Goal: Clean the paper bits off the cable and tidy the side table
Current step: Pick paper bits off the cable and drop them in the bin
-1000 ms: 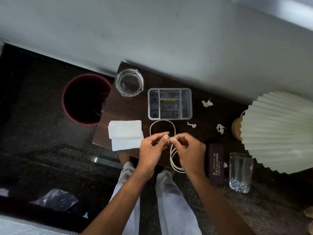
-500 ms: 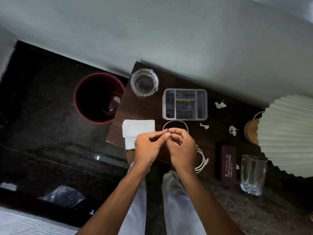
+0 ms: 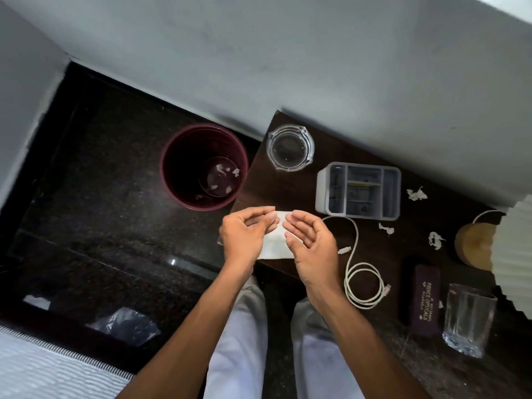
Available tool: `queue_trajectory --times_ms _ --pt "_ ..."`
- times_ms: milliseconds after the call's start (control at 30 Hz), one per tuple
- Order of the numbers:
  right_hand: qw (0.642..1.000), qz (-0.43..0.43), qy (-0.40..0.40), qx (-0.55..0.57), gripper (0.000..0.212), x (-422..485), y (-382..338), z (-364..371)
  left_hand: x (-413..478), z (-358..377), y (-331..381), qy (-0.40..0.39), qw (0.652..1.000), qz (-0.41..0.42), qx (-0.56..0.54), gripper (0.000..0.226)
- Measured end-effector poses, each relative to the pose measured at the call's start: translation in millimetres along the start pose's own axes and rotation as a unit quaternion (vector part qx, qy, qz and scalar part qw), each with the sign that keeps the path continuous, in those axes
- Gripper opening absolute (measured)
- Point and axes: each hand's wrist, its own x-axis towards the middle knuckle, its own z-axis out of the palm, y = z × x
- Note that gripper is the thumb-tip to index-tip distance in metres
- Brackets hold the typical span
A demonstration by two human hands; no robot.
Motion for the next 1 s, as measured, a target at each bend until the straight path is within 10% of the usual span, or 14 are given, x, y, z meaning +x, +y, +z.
queue_trajectory --times_ms 767,1000 --pt "0.999 0.02 -0.017 -0.045 0.038 29 -8 60 142 -89 24 0.197 0.958 -0.077 -0.194 0.005" --pt "0.999 0.023 -0.023 -0.042 0.038 32 -9 65 134 -98 28 0.152 0.956 -0.101 -0.23 0.038"
